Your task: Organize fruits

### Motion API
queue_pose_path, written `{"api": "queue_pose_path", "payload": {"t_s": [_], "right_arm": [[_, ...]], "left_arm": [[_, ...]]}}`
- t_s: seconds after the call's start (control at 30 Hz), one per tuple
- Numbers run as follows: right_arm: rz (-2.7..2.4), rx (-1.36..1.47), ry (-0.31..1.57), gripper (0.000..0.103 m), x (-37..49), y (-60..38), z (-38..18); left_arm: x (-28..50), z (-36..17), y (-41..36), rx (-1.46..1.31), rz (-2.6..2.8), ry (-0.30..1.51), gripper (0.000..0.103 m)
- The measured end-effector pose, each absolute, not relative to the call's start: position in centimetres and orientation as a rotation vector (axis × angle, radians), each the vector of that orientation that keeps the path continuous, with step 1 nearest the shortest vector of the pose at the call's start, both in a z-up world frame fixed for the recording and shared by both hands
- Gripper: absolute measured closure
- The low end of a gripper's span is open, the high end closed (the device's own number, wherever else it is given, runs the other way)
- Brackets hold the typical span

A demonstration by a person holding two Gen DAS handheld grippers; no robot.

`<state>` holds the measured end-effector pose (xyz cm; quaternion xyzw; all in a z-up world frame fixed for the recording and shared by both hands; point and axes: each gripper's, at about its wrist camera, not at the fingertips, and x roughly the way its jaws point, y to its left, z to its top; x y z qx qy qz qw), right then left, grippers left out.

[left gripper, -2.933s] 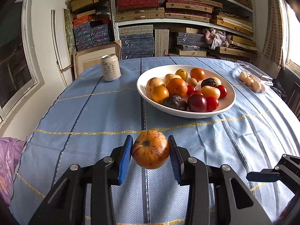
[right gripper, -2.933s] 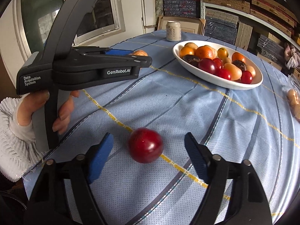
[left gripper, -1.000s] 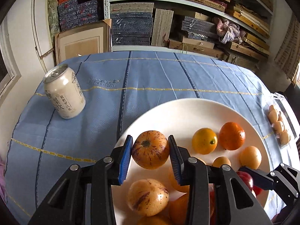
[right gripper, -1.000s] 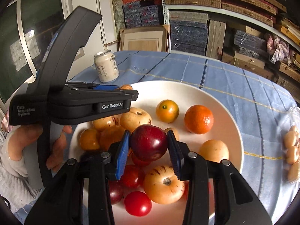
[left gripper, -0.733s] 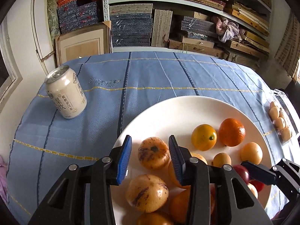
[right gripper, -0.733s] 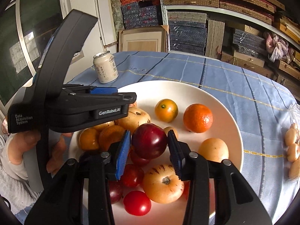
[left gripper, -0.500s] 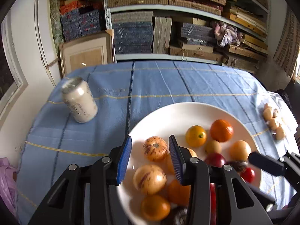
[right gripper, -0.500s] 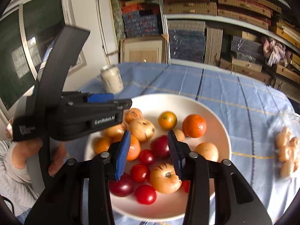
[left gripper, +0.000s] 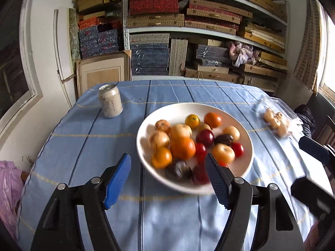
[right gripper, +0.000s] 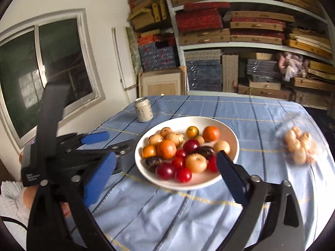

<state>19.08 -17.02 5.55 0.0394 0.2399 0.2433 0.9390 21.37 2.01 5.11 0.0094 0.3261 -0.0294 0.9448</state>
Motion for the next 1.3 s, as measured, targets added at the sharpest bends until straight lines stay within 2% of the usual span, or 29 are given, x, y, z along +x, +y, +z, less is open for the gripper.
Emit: {"api": "queue_pose_path", "payload": {"t_s": [0.1, 0.27, 0.83, 1.3], "right_arm": [[0.466, 0.085, 0.476, 0.005, 17.3, -17.7, 4.5], [0.376, 0.044, 0.49, 0.005, 15.8, -18.1, 2.3], [0.184, -0.06, 0.557, 0.004, 16.4, -17.5, -1.8], [0.131, -0.037, 0.562, 0.004, 16.3, -17.6, -2.0]], "left_arm": [[19.3, 4.4, 1.9, 0.008, -0.058, 0.652, 0.011], [16.6, 3.2, 1.6, 0.019, -0.034, 0.642, 0.004], [14.8, 1.1, 1.5, 0.092, -0.027, 0.649, 0.004], [14.3, 0.3, 0.7, 0.097, -0.018, 0.671, 0.004]]}}
